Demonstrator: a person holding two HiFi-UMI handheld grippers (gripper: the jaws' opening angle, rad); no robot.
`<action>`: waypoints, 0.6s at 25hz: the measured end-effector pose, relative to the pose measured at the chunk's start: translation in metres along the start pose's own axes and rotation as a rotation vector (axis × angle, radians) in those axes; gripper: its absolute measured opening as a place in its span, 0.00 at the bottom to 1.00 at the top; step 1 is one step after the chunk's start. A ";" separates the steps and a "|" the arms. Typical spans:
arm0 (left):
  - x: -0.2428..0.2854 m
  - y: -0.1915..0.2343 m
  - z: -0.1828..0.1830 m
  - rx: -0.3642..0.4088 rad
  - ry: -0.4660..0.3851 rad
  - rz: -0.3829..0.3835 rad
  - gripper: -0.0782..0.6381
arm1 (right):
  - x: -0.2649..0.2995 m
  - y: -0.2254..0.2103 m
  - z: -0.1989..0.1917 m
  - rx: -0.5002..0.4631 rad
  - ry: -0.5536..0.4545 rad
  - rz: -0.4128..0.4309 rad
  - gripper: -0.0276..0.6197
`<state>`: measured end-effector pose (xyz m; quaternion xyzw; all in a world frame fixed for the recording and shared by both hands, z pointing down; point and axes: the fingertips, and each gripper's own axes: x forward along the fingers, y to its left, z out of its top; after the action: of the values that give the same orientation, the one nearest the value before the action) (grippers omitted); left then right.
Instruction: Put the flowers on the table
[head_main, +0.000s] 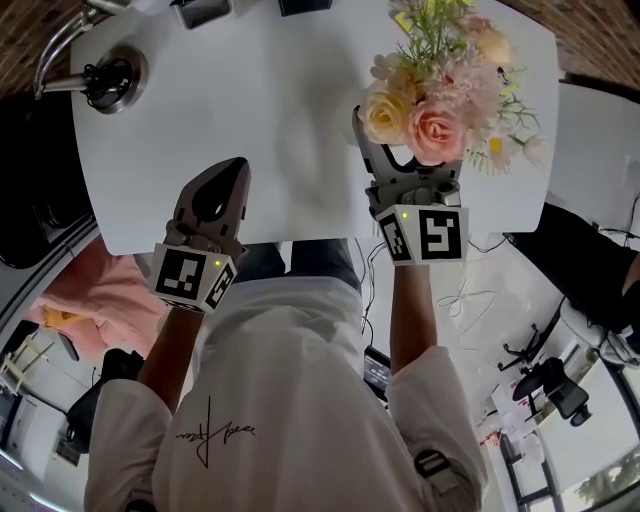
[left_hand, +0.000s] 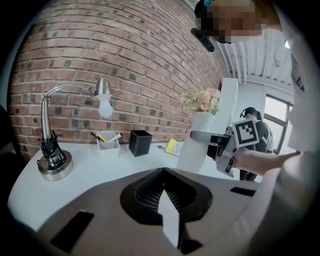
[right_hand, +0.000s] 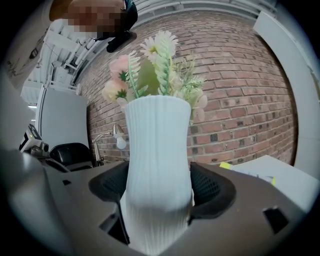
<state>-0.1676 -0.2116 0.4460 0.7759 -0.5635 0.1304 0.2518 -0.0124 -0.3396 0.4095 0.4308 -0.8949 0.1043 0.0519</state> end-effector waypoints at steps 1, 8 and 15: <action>0.001 -0.001 0.000 -0.003 0.002 0.005 0.12 | 0.003 -0.002 -0.001 -0.002 -0.001 0.001 0.66; 0.005 -0.004 -0.003 -0.016 0.016 0.049 0.12 | 0.023 -0.018 0.001 -0.029 -0.007 0.017 0.66; 0.020 -0.013 0.002 -0.012 0.004 0.077 0.12 | 0.037 -0.034 -0.001 -0.054 -0.038 0.033 0.66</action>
<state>-0.1489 -0.2257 0.4512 0.7519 -0.5931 0.1382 0.2526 -0.0088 -0.3881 0.4215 0.4163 -0.9052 0.0726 0.0450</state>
